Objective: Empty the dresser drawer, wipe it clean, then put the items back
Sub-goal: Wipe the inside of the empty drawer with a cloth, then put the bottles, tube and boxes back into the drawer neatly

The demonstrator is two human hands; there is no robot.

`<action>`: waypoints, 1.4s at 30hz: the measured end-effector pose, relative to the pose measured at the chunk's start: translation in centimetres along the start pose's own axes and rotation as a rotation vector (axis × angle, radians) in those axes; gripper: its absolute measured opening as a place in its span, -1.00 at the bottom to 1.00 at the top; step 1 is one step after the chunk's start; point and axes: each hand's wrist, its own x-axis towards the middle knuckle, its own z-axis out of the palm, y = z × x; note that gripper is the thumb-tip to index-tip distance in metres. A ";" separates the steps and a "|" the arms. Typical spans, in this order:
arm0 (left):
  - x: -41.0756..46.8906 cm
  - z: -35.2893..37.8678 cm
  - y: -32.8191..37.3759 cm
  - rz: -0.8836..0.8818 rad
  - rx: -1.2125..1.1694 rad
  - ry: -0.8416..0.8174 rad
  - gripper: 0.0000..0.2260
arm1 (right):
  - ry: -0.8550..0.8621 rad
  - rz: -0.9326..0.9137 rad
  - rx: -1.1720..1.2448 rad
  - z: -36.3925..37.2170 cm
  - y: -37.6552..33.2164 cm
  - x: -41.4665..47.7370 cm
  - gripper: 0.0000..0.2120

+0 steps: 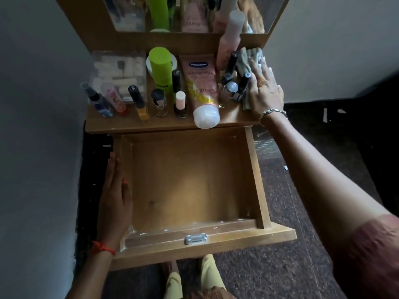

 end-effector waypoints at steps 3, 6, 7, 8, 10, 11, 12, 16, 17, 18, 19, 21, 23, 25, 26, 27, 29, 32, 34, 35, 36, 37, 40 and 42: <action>0.0 -0.1 0.1 -0.002 0.008 -0.007 -0.51 | -0.072 0.016 -0.033 -0.2 -0.1 0.2 -0.58; 0.0 -0.1 0.3 -0.006 -0.002 -0.021 -0.53 | -0.007 0.020 0.087 -0.8 -0.2 0.1 -0.57; 0.0 -0.1 0.2 -0.011 -0.005 -0.024 -0.53 | 0.078 0.008 0.175 -1.1 -0.3 -0.1 -0.56; 0.1 -0.1 0.1 -0.019 -0.009 -0.027 -0.53 | 0.176 -0.013 0.268 -1.4 -0.5 -0.7 -0.55; 0.2 -0.3 0.1 -0.034 -0.014 -0.047 -0.53 | 0.303 -0.056 0.369 -2.3 -1.0 -3.0 -0.51; 0.3 -0.5 0.2 -0.042 -0.012 -0.069 -0.51 | 0.323 -0.085 0.373 -2.7 -1.1 -4.9 -0.51; 0.3 -0.7 0.4 -0.050 0.000 -0.099 -0.48 | 0.319 -0.130 0.361 -2.9 -0.9 -7.1 -0.53; -0.7 -2.1 2.3 -0.037 0.136 -0.291 -0.30 | 0.003 -0.403 0.304 -1.8 0.7 -18.0 -0.58; -1.4 -2.5 3.2 -0.024 0.149 -0.359 -0.27 | -0.119 -0.455 0.300 -1.1 1.2 -20.5 -0.56; -2.4 -2.8 4.2 0.000 0.149 -0.424 -0.25 | -0.226 -0.506 0.281 -0.3 1.6 -22.7 -0.53; -3.6 -2.9 5.1 0.041 0.153 -0.484 -0.25 | -0.305 -0.560 0.236 0.5 2.0 -24.6 -0.51; -6.2 -2.6 6.5 0.214 0.225 -0.557 -0.30 | -0.380 -0.662 0.094 1.9 2.7 -27.2 -0.52; -8.5 -2.1 6.7 0.353 0.281 -0.629 -0.33 | -0.387 -0.685 0.001 3.1 3.4 -28.8 -0.54; -9.7 -1.7 5.9 0.406 0.302 -0.682 -0.36 | -0.337 -0.670 -0.035 3.9 3.9 -29.5 -0.56; -10.0 -1.6 5.7 0.418 0.301 -0.678 -0.37 | -0.308 -0.662 -0.042 4.2 4.1 -29.7 -0.57; -10.0 -1.5 5.5 0.417 0.301 -0.668 -0.36 | -0.287 -0.653 -0.046 4.5 4.2 -29.8 -0.59; -9.9 -1.3 5.3 0.414 0.309 -0.638 -0.33 | -0.258 -0.642 -0.054 4.8 4.1 -29.9 -0.65; -9.5 -1.0 5.0 0.472 0.326 -0.609 -0.40 | -0.246 -0.633 -0.056 4.8 3.9 -29.8 -0.67; -9.6 -0.9 4.7 0.481 0.326 -0.607 -0.36 | -0.261 -0.636 -0.059 4.8 3.9 -29.7 -0.65; -9.6 -0.9 4.7 0.480 0.326 -0.601 -0.36 | -0.268 -0.640 -0.059 4.8 3.9 -29.7 -0.65; -9.6 -0.8 4.7 0.481 0.323 -0.588 -0.39 | -0.270 -0.646 -0.056 4.9 4.0 -29.6 -0.66; -9.6 -0.8 4.7 0.481 0.313 -0.577 -0.41 | -0.271 -0.650 -0.050 4.9 4.0 -29.5 -0.67; -9.2 -0.5 4.9 0.451 0.268 -0.556 -0.39 | -0.275 -0.655 -0.047 4.8 4.0 -28.7 -0.67; -8.7 -0.4 5.2 0.441 0.239 -0.535 -0.49 | -0.286 -0.659 -0.043 4.8 3.8 -28.1 -0.67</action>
